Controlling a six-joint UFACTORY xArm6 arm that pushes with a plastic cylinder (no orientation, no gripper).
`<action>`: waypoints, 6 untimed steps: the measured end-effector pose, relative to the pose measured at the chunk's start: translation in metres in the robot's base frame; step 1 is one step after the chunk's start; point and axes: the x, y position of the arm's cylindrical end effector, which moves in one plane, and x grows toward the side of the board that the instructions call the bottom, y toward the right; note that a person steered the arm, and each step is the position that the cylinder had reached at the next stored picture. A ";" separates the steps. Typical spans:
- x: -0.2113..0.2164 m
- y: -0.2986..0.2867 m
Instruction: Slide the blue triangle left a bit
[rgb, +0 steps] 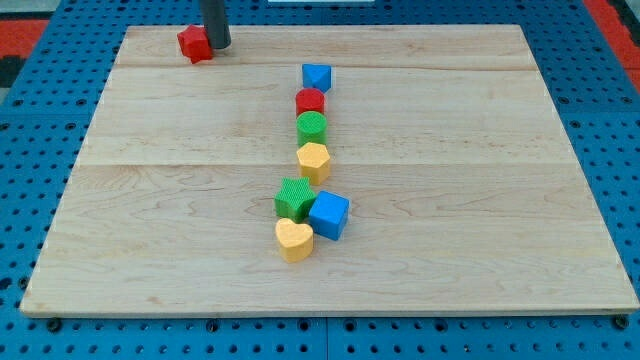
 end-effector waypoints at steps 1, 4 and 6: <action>0.000 -0.025; 0.026 0.176; 0.073 0.165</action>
